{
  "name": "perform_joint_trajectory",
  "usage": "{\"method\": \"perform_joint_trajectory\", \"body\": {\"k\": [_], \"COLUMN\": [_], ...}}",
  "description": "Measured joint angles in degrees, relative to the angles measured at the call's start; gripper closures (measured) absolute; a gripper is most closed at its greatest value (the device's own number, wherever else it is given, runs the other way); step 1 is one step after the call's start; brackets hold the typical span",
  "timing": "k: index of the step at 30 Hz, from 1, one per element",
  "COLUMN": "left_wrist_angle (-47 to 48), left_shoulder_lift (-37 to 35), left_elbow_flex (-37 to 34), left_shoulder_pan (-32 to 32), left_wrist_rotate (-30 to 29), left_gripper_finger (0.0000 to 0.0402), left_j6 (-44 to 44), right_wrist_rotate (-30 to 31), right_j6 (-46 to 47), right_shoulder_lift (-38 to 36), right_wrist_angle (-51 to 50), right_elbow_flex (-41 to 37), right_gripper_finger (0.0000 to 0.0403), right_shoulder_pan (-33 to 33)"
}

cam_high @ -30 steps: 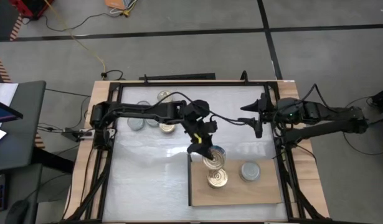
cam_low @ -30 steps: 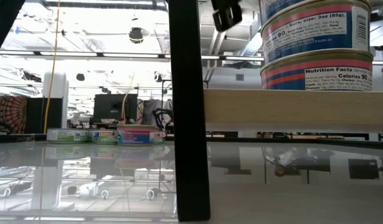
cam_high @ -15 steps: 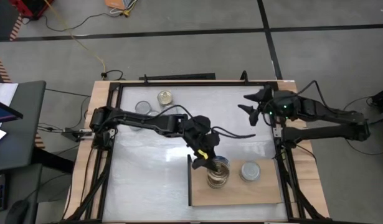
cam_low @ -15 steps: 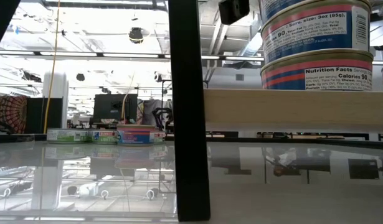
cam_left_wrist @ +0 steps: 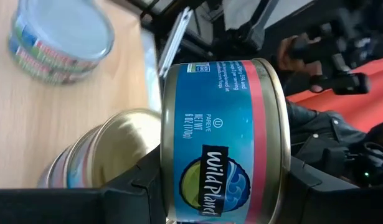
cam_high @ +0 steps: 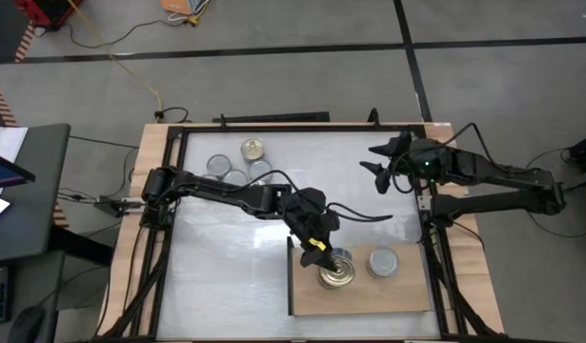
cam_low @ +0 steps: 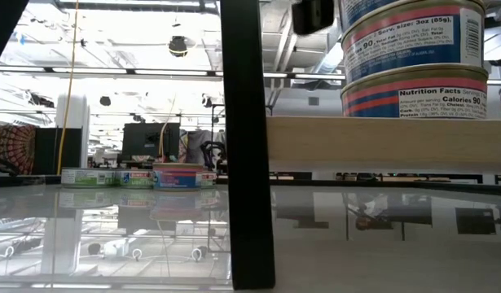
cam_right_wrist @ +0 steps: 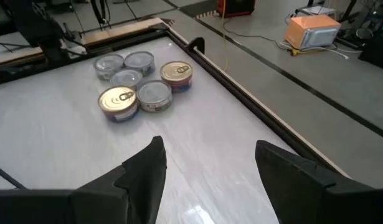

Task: Stack canned seafood by type on shelf
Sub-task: Stack the blue pink tuna can on top of the blue pink tuna can on the shelf

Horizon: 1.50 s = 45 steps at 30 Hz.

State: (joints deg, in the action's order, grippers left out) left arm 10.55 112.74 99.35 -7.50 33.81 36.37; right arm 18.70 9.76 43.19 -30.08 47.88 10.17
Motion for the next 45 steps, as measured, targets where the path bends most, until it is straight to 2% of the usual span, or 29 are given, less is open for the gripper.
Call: {"method": "perform_joint_trajectory", "body": {"k": [18, 30, 45], "left_wrist_angle": [2.5, 2.5, 5.1], "left_shoulder_lift": [2.0, 2.0, 2.0], "left_elbow_flex": [0.0, 0.0, 1.0], "left_shoulder_pan": [-0.4, 1.8, 2.7], "left_wrist_rotate": [5.5, 6.7, 12.7], "left_gripper_finger": [0.0216, 0.0149, 0.0091], "left_j6": [0.5, -2.4, -6.0], "right_wrist_rotate": [0.0, -0.1, -0.3], "right_j6": [-0.2, -0.2, -1.1], "right_shoulder_lift": [-1.3, -1.3, -1.3], "right_wrist_angle": [0.1, 0.2, 1.6], "right_elbow_flex": [0.0, 0.0, 0.0], "right_gripper_finger": [0.0131, 0.0131, 0.0131], "right_shoulder_pan": [0.0, 0.0, 0.0]}}
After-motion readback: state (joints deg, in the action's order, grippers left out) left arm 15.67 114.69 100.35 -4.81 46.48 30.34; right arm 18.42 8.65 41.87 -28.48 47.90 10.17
